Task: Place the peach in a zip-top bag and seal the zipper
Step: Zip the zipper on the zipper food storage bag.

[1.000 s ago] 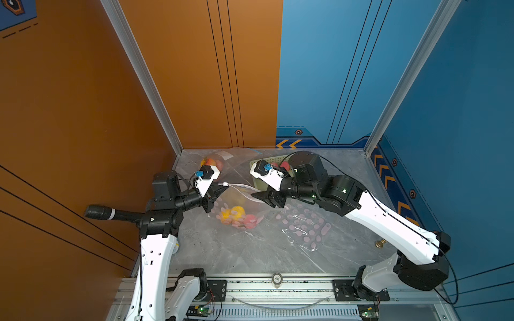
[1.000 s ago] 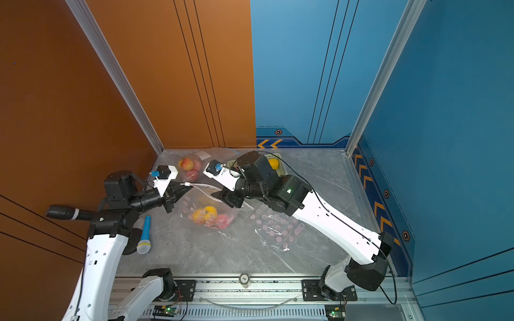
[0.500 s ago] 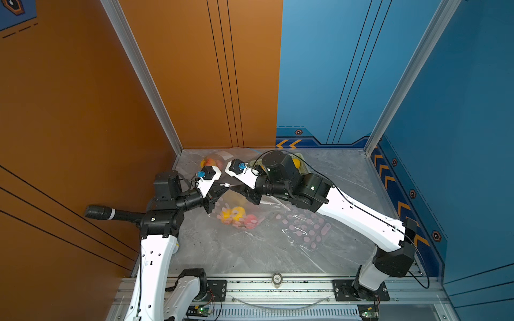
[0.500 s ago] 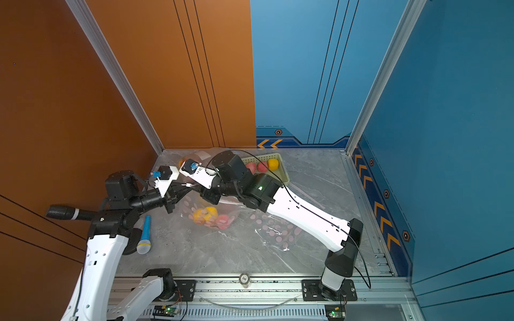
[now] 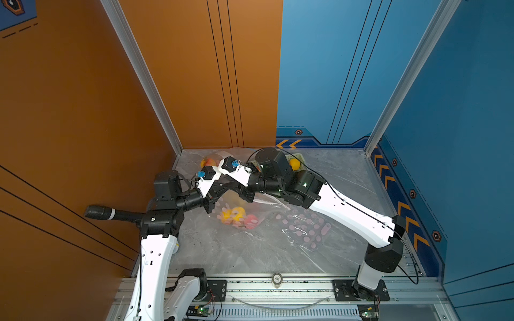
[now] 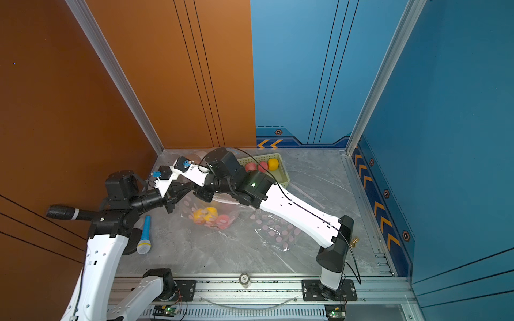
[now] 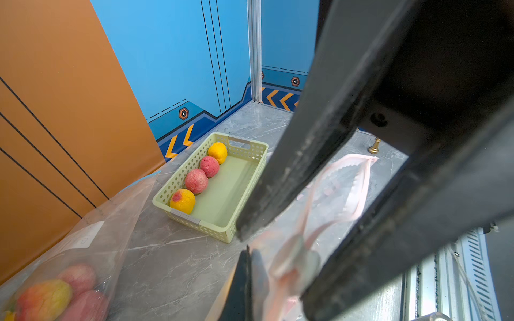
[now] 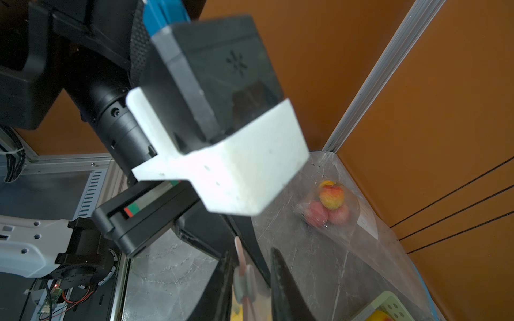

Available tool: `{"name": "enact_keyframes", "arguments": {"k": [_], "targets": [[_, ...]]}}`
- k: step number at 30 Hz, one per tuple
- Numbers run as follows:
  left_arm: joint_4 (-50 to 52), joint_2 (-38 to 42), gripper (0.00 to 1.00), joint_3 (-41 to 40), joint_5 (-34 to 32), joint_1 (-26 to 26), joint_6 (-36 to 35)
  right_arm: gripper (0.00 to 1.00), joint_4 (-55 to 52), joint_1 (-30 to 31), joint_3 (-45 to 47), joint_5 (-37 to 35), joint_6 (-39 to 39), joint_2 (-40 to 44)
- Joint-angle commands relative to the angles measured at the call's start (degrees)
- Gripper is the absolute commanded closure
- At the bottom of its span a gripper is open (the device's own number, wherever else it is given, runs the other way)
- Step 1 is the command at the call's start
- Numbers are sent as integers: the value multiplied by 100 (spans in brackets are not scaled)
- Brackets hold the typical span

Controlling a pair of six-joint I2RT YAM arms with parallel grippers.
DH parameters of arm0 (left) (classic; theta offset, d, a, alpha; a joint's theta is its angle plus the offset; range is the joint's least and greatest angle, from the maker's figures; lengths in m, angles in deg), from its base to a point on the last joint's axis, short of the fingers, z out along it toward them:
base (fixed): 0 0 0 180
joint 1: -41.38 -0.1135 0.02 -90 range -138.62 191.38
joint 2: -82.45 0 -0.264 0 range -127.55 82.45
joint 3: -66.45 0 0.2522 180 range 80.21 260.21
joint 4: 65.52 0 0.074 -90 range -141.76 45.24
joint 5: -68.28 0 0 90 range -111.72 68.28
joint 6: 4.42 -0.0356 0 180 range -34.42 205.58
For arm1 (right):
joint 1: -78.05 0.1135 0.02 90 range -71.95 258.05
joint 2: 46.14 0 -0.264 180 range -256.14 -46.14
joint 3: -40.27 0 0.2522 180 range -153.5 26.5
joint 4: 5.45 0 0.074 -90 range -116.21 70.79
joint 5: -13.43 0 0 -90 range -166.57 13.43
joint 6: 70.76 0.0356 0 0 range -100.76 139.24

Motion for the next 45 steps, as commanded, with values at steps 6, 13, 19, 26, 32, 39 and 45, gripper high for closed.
{"name": "enact_keyframes", "arguments": {"k": [6, 13, 19, 26, 32, 39, 45], "targets": [[91, -22, 100, 59, 10, 48, 32, 77, -301, 26, -151, 151, -125, -51], [91, -21, 100, 56, -25, 48, 27, 82, -253, 0, -25, 118, -110, 39], [91, -6, 100, 30, -35, 48, 49, 91, -205, -18, 145, 31, -100, 168], [118, 45, 100, 32, 1, 48, 45, 95, -414, -44, 192, -147, -270, 288], [272, 147, 100, 39, 115, 53, -77, 97, -424, -144, 347, -234, -346, 459], [301, 179, 100, 50, 10, 39, -78, 96, -614, -229, 483, -225, -433, 610], [301, 198, 100, 27, -33, 39, -78, 96, -819, -296, 568, -244, -468, 668]]}}
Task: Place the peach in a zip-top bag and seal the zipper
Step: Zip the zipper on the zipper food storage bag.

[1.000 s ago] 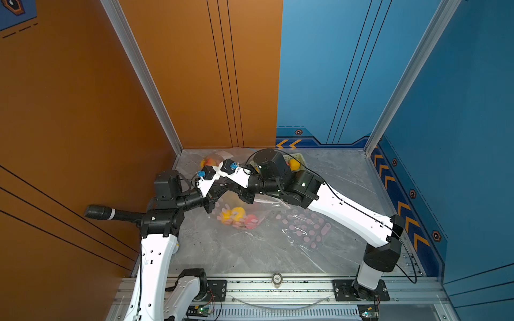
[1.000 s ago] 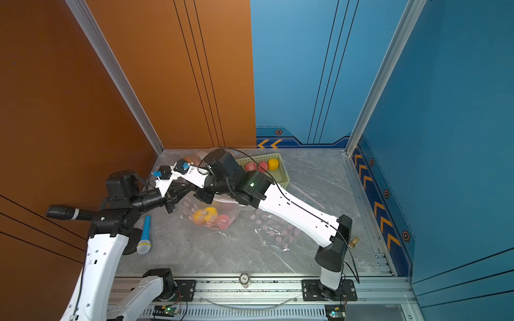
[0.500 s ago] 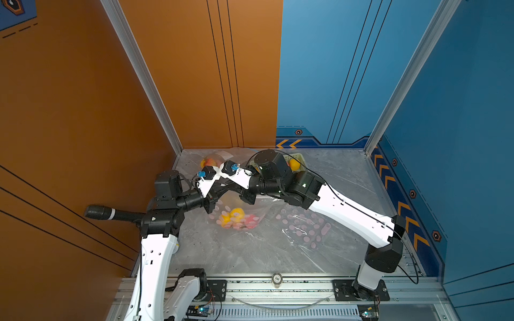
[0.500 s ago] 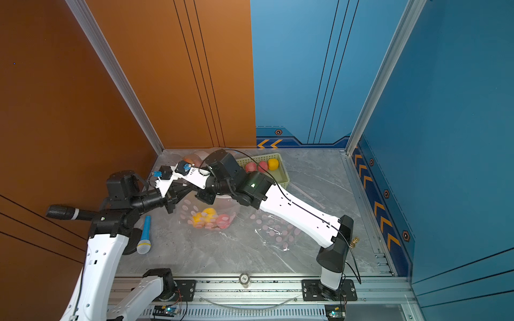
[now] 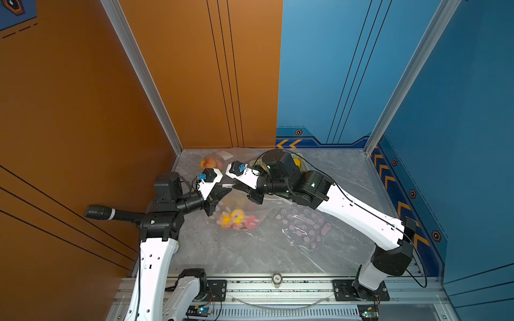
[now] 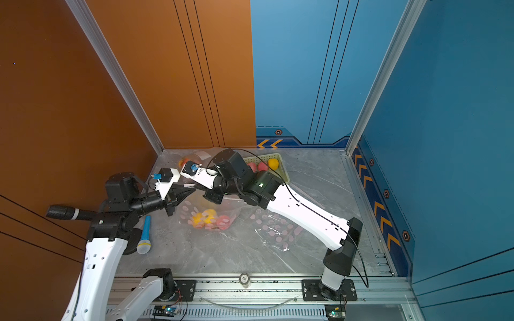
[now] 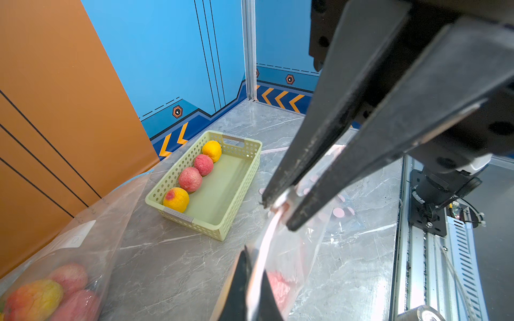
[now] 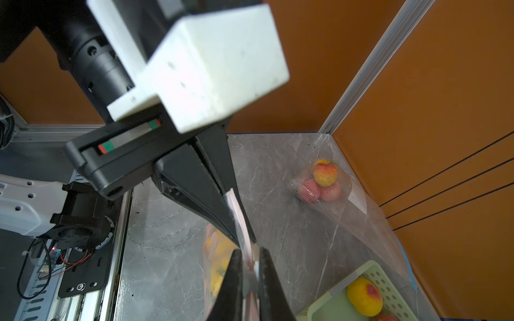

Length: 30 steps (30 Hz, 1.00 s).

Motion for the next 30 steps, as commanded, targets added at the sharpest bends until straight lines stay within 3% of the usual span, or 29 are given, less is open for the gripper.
{"name": "enact_keyframes", "arguments": {"k": [1, 18, 23, 24, 30], "targets": [[100, 82, 100, 37, -1, -33, -41, 95, -389, -119, 148, -163, -80, 248], [146, 83, 100, 42, 101, -66, -29, 98, -351, -264, 539, -174, 50, 428], [285, 132, 83, 35, 668, -55, -29, 100, -336, -263, 486, -152, 75, 411], [278, 163, 76, 19, 772, -58, -15, 100, -350, -260, 486, -126, 66, 411], [295, 201, 52, -11, 794, -42, 64, 100, -403, -257, 428, -38, 35, 398]]}}
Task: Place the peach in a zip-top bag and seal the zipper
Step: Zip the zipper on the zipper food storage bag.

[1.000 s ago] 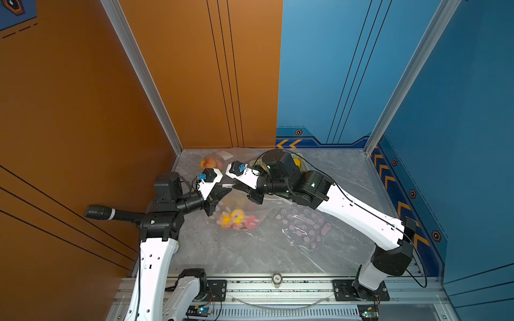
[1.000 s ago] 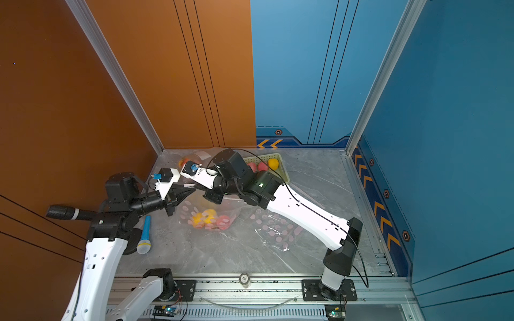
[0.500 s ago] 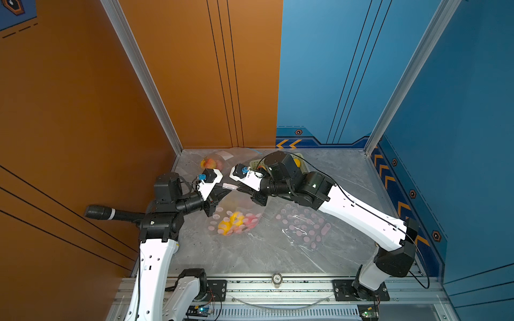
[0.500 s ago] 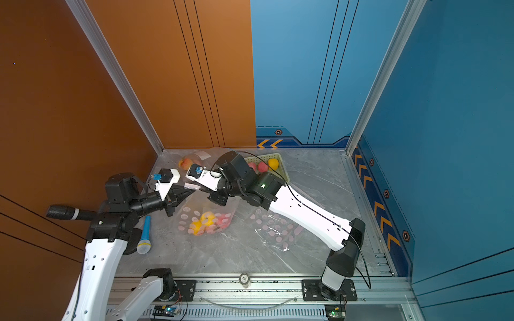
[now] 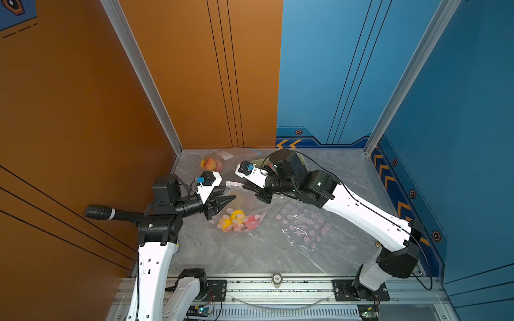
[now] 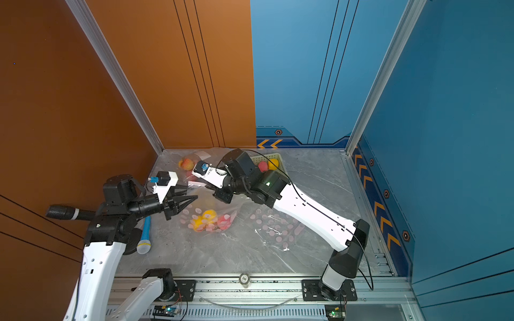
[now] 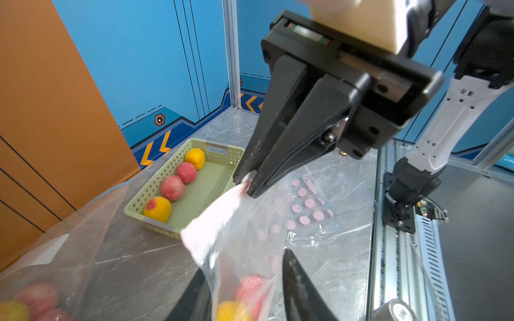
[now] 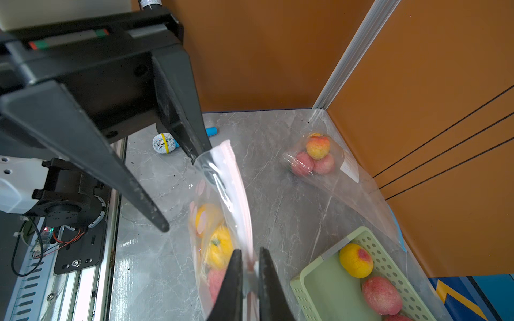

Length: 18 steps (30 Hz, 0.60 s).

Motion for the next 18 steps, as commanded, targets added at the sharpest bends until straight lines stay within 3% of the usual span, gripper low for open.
{"name": "enact_keyframes", "arguments": {"k": [1, 7, 18], "targets": [[93, -17, 49, 8, 221, -8, 92, 100, -244, 3, -64, 4, 24, 98], [79, -319, 45, 199, 236, 0, 273, 100, -328, 85, -197, 16, -65, 49], [-627, -378, 53, 206, 287, 4, 764, 100, -346, 137, -190, 15, -83, 73]]}}
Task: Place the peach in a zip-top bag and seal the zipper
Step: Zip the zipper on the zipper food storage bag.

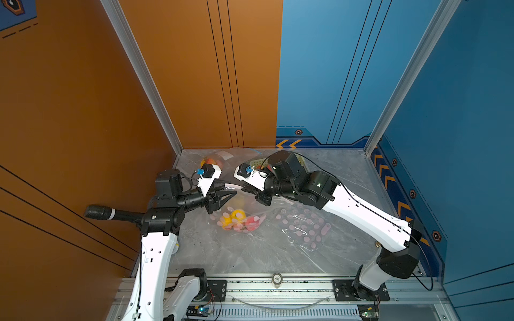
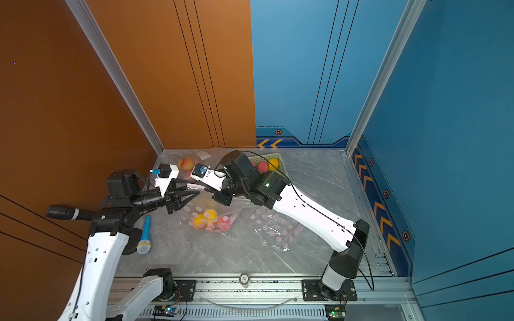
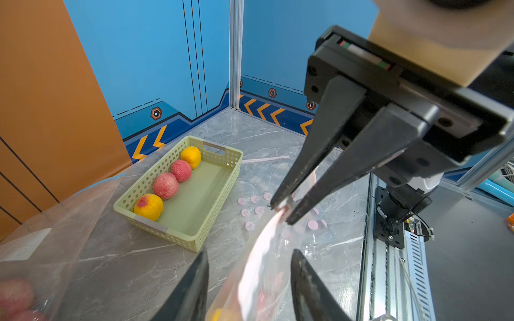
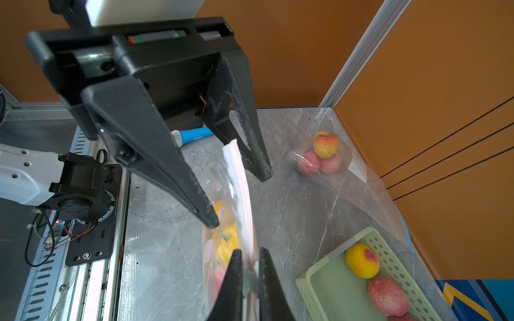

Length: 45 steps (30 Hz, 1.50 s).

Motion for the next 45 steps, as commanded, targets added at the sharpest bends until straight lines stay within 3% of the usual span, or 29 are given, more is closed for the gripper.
{"name": "enact_keyframes", "arguments": {"k": [1, 9, 17, 45], "targets": [[-229, 43, 55, 139, 237, -1, 132, 100, -202, 46, -146, -1, -67, 72], [-229, 17, 70, 223, 259, 0, 133, 100, -209, 57, -156, -1, -91, 65], [-403, 159, 100, 179, 13, -9, 244, 100, -319, 53, -143, -50, -103, 77], [-1210, 807, 100, -570, -928, -379, 840, 100, -367, -482, 979, 96, 191, 724]]}}
